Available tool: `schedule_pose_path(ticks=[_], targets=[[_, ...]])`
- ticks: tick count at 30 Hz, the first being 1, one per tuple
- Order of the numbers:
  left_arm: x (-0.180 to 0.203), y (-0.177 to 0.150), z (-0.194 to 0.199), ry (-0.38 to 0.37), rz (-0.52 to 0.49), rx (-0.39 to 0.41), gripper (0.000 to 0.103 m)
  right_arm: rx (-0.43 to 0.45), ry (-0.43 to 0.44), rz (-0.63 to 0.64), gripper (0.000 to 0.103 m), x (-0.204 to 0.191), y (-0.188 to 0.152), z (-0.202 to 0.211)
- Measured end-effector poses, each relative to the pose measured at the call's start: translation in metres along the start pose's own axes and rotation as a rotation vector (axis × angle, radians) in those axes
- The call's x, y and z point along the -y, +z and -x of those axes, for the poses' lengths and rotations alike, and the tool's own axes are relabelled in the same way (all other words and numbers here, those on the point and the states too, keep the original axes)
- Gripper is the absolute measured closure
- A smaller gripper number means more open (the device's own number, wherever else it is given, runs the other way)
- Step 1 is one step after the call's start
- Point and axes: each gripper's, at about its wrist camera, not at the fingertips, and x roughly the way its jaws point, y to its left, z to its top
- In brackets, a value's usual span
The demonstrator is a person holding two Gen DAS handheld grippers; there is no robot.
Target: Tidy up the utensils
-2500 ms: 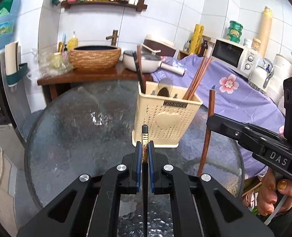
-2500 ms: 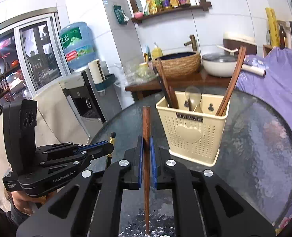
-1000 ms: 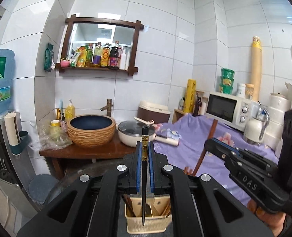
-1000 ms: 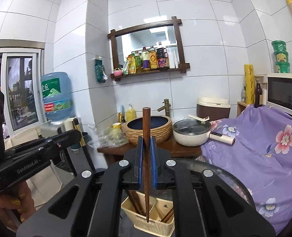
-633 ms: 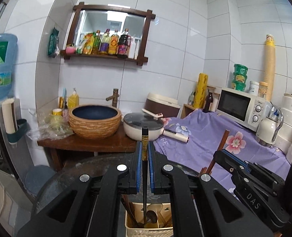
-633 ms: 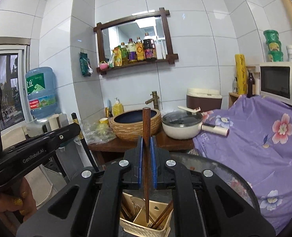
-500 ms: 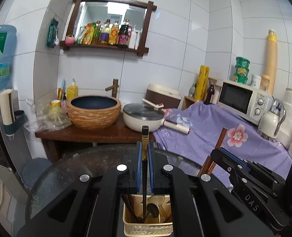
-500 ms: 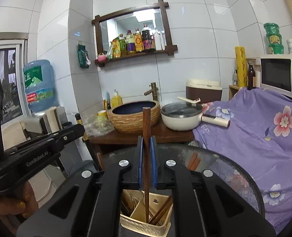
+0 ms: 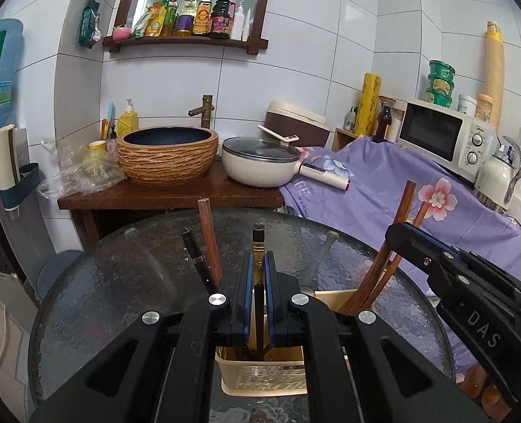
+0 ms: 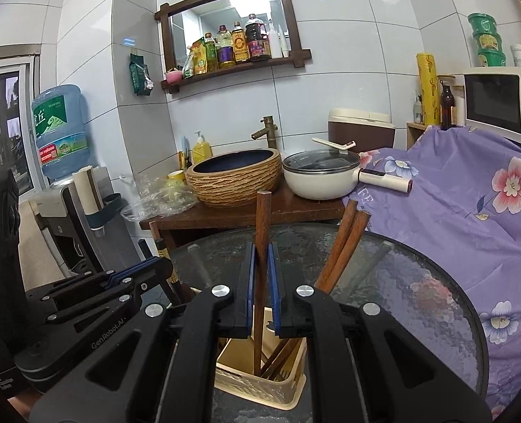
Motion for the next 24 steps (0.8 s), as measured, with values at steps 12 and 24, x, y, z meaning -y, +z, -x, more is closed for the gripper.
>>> schedule_pose_path(ticks=[12, 24], targets=[[-0.013, -0.013, 0.054, -0.031, 0.02, 0.084, 0.037, 0.04, -0.021, 0.023, 0.047, 0.006, -0.023, 0.042], [-0.039, -0.138, 0.112, 0.094, 0.057, 0.067, 0.007, 0.034, 0.014, 0.1, 0.006, -0.012, -0.136, 0.123]])
